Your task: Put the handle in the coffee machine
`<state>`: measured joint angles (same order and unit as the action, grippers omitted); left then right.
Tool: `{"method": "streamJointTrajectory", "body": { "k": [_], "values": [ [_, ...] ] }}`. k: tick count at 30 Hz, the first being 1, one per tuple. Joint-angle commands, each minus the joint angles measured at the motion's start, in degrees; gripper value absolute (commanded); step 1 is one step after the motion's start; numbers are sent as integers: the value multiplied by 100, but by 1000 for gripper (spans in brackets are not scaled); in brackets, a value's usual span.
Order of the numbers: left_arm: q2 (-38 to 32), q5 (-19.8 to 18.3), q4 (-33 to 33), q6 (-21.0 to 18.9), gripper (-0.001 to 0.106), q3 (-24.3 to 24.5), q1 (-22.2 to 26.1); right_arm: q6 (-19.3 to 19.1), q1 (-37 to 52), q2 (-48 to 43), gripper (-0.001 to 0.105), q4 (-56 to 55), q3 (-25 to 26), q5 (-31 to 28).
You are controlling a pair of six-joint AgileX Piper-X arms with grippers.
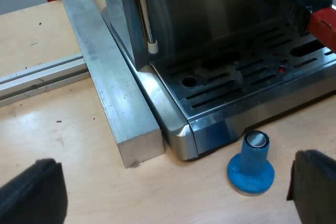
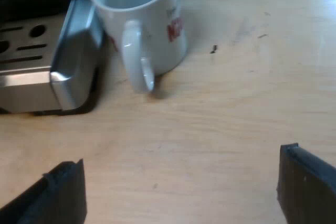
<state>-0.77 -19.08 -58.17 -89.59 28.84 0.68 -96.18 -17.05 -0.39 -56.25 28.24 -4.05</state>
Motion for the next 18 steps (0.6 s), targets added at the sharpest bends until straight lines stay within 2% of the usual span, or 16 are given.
{"method": "streamJointTrajectory", "body": {
  "k": [1,9,18],
  "values": [
    [-775,1,87,-57,88,12,-15,-6,1096,-235,75,49,33,7],
    [-775,1,87,-57,88,12,-15,-6,1992,-262,75,49,33,7],
    [-775,1,87,-57,88,12,-15,-6,1967,-260,75,49,33,7]
  ]
}}
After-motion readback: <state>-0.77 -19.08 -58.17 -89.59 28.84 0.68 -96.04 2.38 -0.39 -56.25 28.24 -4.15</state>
